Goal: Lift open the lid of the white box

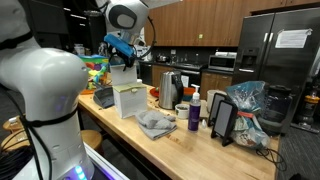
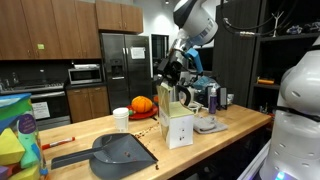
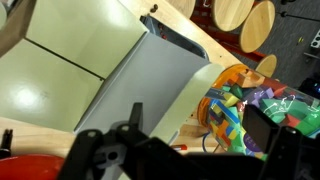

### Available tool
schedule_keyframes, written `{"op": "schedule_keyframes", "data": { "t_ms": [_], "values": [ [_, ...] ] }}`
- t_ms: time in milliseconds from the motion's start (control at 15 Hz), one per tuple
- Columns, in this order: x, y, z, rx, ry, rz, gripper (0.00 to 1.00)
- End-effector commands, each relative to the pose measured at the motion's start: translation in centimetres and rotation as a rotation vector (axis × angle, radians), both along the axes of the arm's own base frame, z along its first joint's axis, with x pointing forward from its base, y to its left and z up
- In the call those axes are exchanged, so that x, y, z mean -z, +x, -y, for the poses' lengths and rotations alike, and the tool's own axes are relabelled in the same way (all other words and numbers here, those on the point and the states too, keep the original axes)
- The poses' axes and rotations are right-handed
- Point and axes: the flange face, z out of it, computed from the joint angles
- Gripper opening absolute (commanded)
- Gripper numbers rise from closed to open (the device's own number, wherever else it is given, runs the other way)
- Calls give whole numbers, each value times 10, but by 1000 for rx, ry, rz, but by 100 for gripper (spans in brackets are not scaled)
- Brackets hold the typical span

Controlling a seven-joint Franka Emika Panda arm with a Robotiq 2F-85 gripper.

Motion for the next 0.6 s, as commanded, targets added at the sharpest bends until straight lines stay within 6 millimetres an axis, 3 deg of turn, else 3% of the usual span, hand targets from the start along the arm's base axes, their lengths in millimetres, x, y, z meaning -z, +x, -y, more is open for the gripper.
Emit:
{"op": "schedule_keyframes", "data": {
  "t_ms": [0, 533],
  "values": [
    [-4, -8, -8, -3, 16, 58, 100],
    [0, -14, -26, -36, 6, 78, 100]
  ]
}}
